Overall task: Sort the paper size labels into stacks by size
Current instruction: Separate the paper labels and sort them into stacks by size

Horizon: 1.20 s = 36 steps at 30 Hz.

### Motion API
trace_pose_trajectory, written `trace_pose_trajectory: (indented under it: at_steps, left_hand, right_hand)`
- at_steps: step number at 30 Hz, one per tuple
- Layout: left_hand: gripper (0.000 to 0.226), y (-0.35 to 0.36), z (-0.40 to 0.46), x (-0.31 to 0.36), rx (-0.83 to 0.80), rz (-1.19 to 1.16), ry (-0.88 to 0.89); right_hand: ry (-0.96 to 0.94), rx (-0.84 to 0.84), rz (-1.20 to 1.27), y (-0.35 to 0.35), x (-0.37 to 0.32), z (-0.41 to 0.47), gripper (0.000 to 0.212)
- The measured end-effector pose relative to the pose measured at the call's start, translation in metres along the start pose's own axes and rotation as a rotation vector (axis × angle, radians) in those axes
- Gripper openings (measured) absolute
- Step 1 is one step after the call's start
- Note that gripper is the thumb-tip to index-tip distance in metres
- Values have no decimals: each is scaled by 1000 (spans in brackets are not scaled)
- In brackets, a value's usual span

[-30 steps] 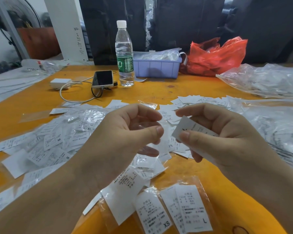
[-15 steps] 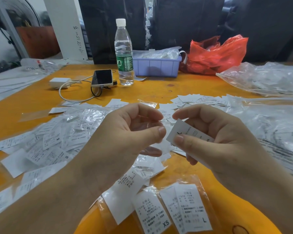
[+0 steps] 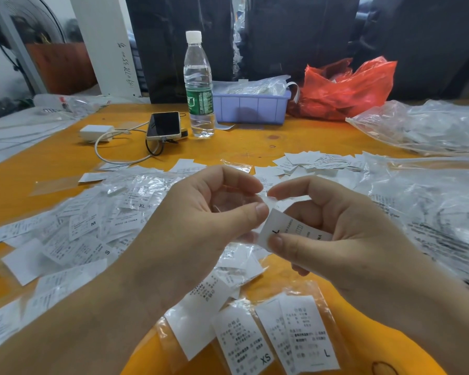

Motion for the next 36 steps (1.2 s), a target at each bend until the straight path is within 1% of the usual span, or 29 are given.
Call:
trace_pose_trajectory:
  at_steps: [7, 10, 14, 17, 20, 24, 28, 32, 36]
  left_hand:
    - [24, 3, -1, -1, -33, 177, 3]
    - [25, 5, 0, 1, -37, 203, 15]
    - [22, -2, 0, 3, 10, 99, 27]
    - [23, -7, 1, 8, 32, -16, 23]
    - [20, -10, 0, 9, 50, -81, 18]
    - [21, -5, 0, 8, 26, -74, 14]
    - [24, 0, 0, 6, -6, -66, 10]
    - [25, -6, 1, 7, 23, -88, 9]
    - [23, -12, 0, 10, 57, -105, 8]
  right_hand:
    - [-14, 4, -91, 2, -4, -1, 35]
    - [-23, 17, -99, 1, -4, -1, 34]
    - [-23, 14, -8, -1, -4, 0, 34]
    - [-22, 66, 35, -9, -3, 1, 33]
    - [-34, 109, 57, -14, -4, 0, 32]
    - [-60, 99, 28, -9, -6, 0, 32]
    - [-60, 78, 51, -5, -7, -1, 31]
    - [10, 101, 103, -12, -3, 0, 28]
    - [87, 94, 50, -15, 3, 3, 16]
Point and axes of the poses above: each hand's wrist, its own z-axis towards the middle knuckle, its own y-axis out of the palm, x = y × z, the point moved 8 cm from there along z, towards the middle knuckle, and after that the axes turned 5 degrees about -x, right-handed, at the moved point
